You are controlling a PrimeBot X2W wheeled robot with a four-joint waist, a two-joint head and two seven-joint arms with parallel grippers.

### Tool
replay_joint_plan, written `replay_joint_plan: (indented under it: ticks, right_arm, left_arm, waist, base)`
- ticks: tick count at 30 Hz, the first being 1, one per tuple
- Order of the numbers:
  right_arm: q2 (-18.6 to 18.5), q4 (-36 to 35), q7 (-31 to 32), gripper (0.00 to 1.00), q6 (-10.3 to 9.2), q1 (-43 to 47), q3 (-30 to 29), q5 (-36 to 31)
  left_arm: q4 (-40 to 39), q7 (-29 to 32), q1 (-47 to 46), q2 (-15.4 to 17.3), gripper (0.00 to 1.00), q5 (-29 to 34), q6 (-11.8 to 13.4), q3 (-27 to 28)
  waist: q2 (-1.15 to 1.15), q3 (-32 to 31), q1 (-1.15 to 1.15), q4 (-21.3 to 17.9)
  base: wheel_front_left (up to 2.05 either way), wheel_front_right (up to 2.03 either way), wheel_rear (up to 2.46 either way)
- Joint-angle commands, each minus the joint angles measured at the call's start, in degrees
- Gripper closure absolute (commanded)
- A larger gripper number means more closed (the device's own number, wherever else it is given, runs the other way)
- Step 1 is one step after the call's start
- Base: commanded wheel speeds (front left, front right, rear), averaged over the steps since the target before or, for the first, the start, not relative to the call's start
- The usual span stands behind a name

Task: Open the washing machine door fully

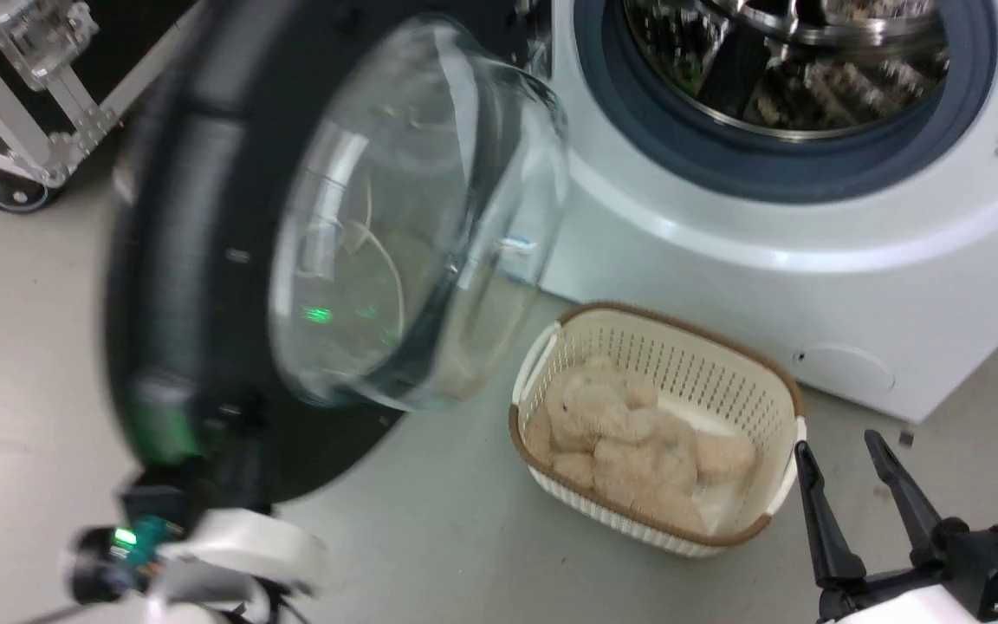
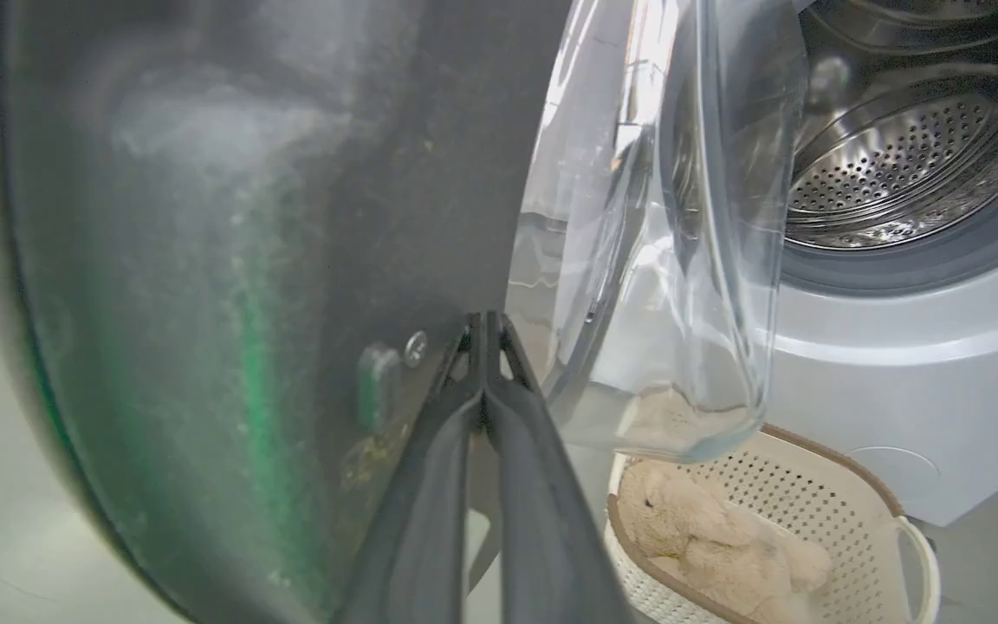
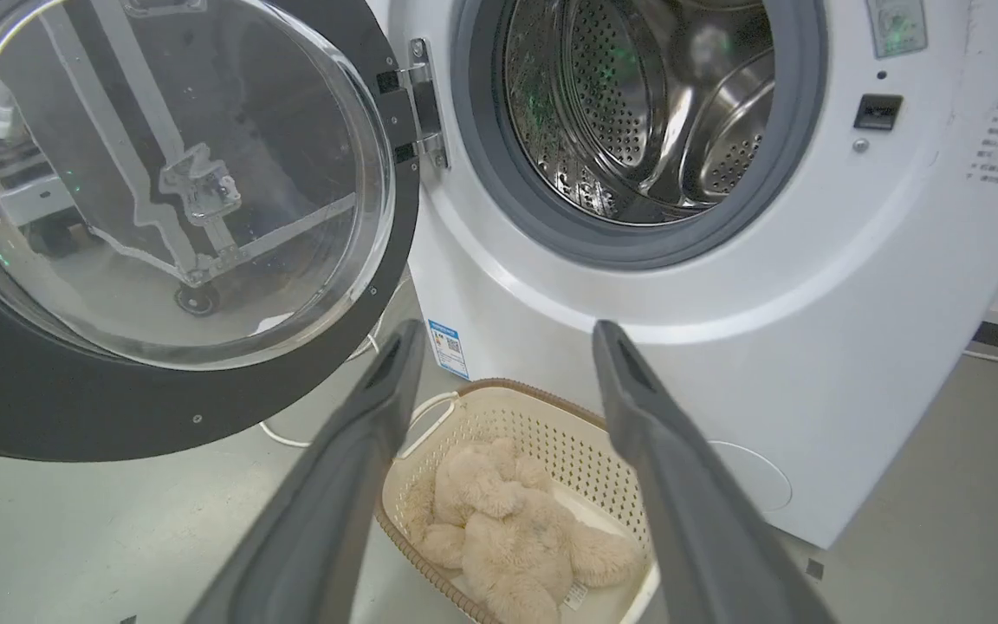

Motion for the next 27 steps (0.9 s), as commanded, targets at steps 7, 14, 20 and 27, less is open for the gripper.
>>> replay_joint_plan:
  ticks: [7,14,20,27]
  right_arm:
    - [-3.1,-2.5,1.3,0.0,0.03,-2.1,-0.4,0.2]
    - [-5.1,-3.7,1.8,0.0,0.03,-3.8,-0.8,0.9]
    - [-6.6,-3.6,1.5,0.0,0.03,-4.3,-1.5,1.4]
    - [-6.2,-2.3,0.7,0.0,0.03,-4.4,-2.2,1.7]
  left_arm:
    - [2.8,2.5,-5.7,7.6,1.0,-4.2,-1.1,8.7]
    - [11.1,2.9,-12.8,14.5,1.0,-9.3,-3.7,17.0]
    - [17.1,1.4,-16.8,17.7,1.0,-10.5,-4.6,20.0]
    - [19.7,-2.5,-17.1,18.3,1.0,-10.6,-5.6,20.9]
  waist:
    - [0.0,7.2,-0.01,-3.1]
    - [0.0,11.1,-0.01,-6.0]
    - [0.0,12.5,-0.01,-7.4]
    - [0.0,10.8,-0.01,-8.1]
  base:
    - [0.0,0.0,0.0]
    - [0.0,0.0,0.0]
    - [0.0,0.0,0.0]
    - [0.0,0.0,0.0]
